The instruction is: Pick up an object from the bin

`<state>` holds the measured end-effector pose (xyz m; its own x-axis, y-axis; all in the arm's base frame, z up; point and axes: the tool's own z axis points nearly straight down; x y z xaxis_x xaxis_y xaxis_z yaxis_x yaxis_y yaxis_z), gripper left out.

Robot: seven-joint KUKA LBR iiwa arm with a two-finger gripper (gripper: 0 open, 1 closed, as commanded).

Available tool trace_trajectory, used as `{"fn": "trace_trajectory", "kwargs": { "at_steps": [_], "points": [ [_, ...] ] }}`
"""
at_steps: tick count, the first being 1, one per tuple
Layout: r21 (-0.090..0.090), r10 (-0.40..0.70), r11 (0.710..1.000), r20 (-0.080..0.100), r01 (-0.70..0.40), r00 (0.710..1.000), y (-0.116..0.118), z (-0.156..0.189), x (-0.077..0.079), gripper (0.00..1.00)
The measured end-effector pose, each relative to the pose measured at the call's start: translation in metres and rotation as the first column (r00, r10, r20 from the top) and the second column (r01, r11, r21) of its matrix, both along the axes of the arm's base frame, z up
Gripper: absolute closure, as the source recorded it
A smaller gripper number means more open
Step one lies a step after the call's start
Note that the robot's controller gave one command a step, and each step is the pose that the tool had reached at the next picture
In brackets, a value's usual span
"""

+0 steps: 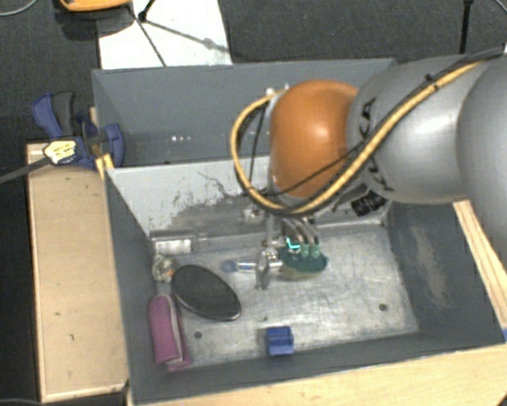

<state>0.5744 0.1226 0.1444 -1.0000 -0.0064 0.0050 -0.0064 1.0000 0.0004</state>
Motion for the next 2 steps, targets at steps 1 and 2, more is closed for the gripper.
{"fn": "trace_trajectory", "kwargs": {
  "at_steps": [1, 2],
  "points": [
    [0.001, 0.169, 0.986, 0.010, -0.169, 0.986, -0.0533, -0.0721, 0.0005, 0.00],
    [0.001, 0.165, 0.986, 0.019, -0.165, 0.986, -0.0525, -0.0690, 0.0031, 1.00]
  ]
}}
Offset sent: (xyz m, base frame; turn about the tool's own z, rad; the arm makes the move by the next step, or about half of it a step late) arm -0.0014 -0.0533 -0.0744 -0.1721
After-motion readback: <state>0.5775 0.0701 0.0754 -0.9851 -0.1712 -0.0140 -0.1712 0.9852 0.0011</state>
